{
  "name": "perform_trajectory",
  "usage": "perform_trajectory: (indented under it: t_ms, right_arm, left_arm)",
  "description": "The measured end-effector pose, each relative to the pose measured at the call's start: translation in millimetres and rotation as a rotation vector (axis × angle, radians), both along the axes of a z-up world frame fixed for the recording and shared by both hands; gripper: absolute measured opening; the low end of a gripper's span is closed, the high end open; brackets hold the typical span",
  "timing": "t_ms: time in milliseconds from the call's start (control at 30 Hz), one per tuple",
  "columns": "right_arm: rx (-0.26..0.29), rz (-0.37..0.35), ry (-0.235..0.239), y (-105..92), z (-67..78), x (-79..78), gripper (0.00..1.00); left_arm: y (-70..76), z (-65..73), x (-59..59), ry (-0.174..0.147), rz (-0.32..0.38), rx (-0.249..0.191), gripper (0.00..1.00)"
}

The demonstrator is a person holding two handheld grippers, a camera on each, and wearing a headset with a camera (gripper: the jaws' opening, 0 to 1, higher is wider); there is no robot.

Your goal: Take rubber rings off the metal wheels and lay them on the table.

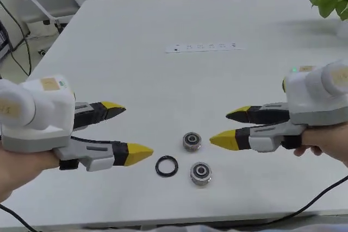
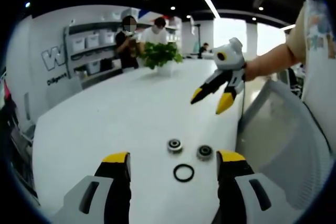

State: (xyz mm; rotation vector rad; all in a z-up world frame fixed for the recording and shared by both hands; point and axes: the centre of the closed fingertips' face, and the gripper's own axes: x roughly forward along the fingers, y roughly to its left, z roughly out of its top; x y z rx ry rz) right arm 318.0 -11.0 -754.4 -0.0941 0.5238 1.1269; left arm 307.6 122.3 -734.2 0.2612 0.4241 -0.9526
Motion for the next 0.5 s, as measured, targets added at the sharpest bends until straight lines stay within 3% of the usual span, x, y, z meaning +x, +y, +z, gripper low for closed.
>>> perform_trajectory:
  t_ms: [333,500]
  right_arm:
    - [-0.055,0.004,-0.076,-27.3,-2.5,-14.1,0.67]
    - [-0.072,0.014,-0.090,-35.1,-5.8,-22.9,0.71]
  left_arm:
    - [-3.2,-1.2,-5.5,0.004,-0.003,-0.003,0.72]
    - [-2.2,-3.2,-9.3,0.011,0.006,-0.010,0.73]
